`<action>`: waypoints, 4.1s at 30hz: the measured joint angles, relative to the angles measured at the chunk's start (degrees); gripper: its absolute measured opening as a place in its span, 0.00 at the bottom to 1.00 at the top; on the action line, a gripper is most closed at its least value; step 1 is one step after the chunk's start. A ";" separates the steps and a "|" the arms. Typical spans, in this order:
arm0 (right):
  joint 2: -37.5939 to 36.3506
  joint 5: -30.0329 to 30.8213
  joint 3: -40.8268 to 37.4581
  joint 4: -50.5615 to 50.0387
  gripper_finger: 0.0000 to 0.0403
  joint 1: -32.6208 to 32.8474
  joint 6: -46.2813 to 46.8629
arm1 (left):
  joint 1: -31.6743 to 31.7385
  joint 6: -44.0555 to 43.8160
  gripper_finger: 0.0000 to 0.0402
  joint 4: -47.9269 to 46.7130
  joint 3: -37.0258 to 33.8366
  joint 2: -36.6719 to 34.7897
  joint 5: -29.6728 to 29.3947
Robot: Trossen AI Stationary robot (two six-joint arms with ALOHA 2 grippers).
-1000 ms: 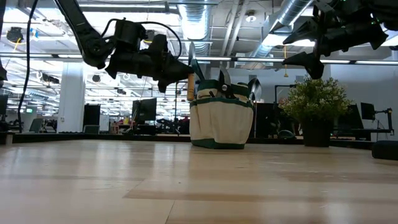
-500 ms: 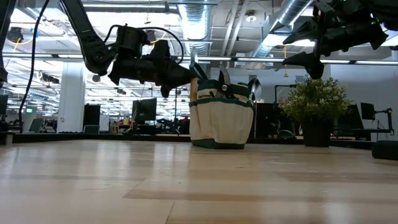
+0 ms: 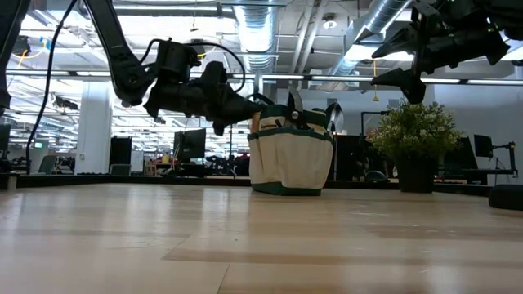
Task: Pick & Place Garden tools in Gardening bag
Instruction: Put the brown trowel into the green gardening bag, then return to Home Position
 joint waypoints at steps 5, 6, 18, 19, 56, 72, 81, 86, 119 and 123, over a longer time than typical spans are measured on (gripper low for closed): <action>-0.02 0.00 0.00 -0.01 0.66 0.00 0.00 | -0.02 1.55 0.17 0.96 0.00 0.29 -0.34; -0.01 0.00 0.00 0.01 0.66 0.00 0.00 | -0.02 2.01 0.17 0.99 0.00 0.29 -0.35; 0.01 0.00 0.00 -0.02 0.66 0.00 0.00 | -0.54 5.71 0.17 1.90 -3.16 0.29 -1.36; -0.02 0.00 0.00 -0.02 0.66 0.00 0.00 | -0.85 5.80 0.18 2.96 -3.84 0.29 -2.07; -0.02 -0.22 0.00 -0.02 0.66 0.00 -2.14 | -3.89 11.80 0.18 20.79 -5.46 11.48 -7.41; -0.02 -0.44 0.00 0.00 0.66 0.00 -2.10 | -3.93 13.42 0.49 16.85 -5.46 9.77 -6.27; -0.02 -0.46 0.01 0.18 0.66 0.02 -2.03 | -3.93 13.22 0.65 -7.04 -5.46 -4.46 -9.43; 0.00 -0.44 0.02 1.36 0.66 0.02 -1.96 | -3.93 14.84 0.64 -17.93 -5.46 -12.35 -13.46; -0.02 -0.37 0.02 5.36 0.66 0.48 2.87 | -7.16 10.42 0.73 -28.98 -5.46 -13.39 -17.68; -0.02 -0.35 0.02 5.36 0.66 0.50 3.02 | -7.21 9.60 0.73 -29.85 -5.46 -13.46 -17.66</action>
